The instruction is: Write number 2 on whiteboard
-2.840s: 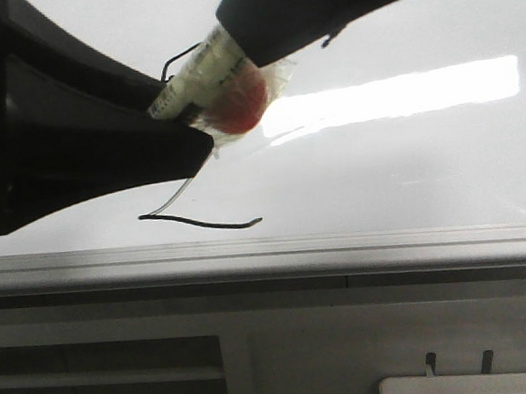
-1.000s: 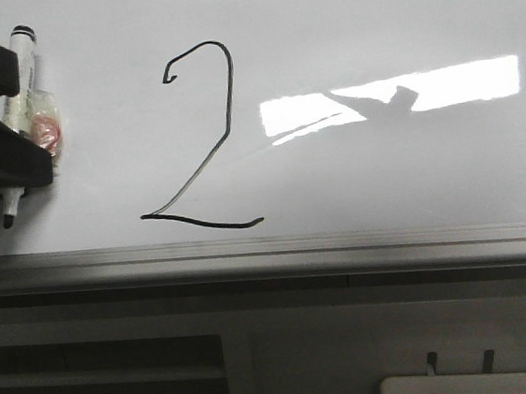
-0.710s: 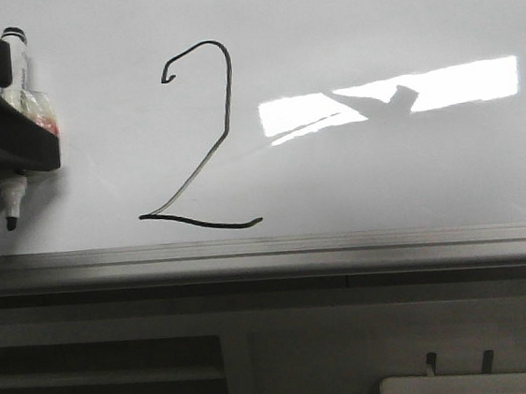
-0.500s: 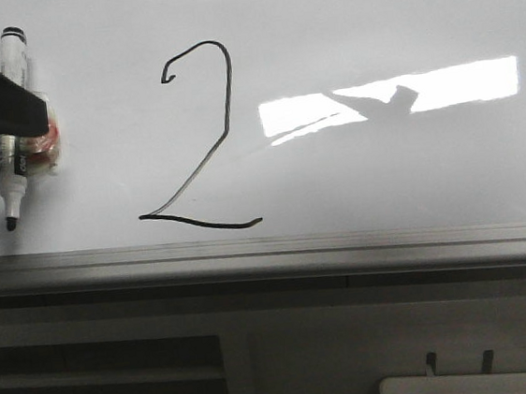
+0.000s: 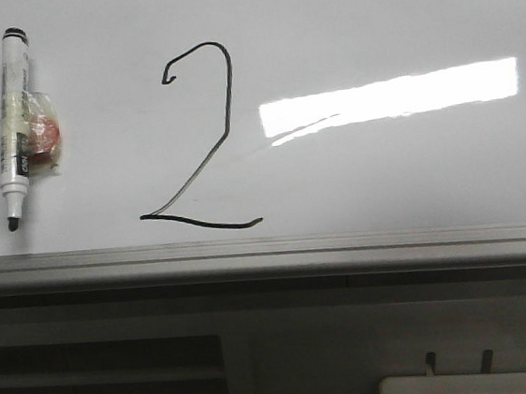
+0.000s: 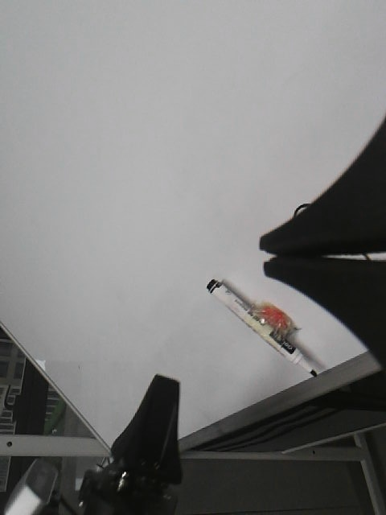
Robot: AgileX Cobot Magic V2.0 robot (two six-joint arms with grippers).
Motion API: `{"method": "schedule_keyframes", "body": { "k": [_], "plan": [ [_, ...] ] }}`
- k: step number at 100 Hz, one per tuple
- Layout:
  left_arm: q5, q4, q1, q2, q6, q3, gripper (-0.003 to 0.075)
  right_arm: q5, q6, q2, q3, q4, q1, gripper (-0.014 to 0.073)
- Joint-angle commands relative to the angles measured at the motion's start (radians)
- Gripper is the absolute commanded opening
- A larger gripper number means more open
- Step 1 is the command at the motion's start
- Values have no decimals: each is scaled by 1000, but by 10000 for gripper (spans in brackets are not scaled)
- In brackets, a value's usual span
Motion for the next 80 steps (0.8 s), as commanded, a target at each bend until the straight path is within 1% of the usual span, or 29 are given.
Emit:
{"method": "schedule_keyframes", "body": {
  "k": [1,11,22,31,38,48,80],
  "plan": [
    [-76,79,3,-68,0,7,-20,-92,-7,-94,64,7,-1,-67],
    [-74,123,3,-155,0,69,-20,-103,-7,-219,178,7,-1,-67],
    [-74,123,3,-245,0,140,-20,-101,-7,-351,289,29,-1,-67],
    [-74,138,3,-301,0,180,-20,-101,-7,-433,353,63,-1,-67],
    [-72,145,3,-328,0,195,-20,-101,-7,-479,387,65,-1,-67],
    [-69,142,3,-336,0,197,-20,-103,-7,-510,408,65,-1,-71],
    [-69,142,3,-336,0,197,-20,-103,-7,-512,410,65,-1,-71]
  ]
}}
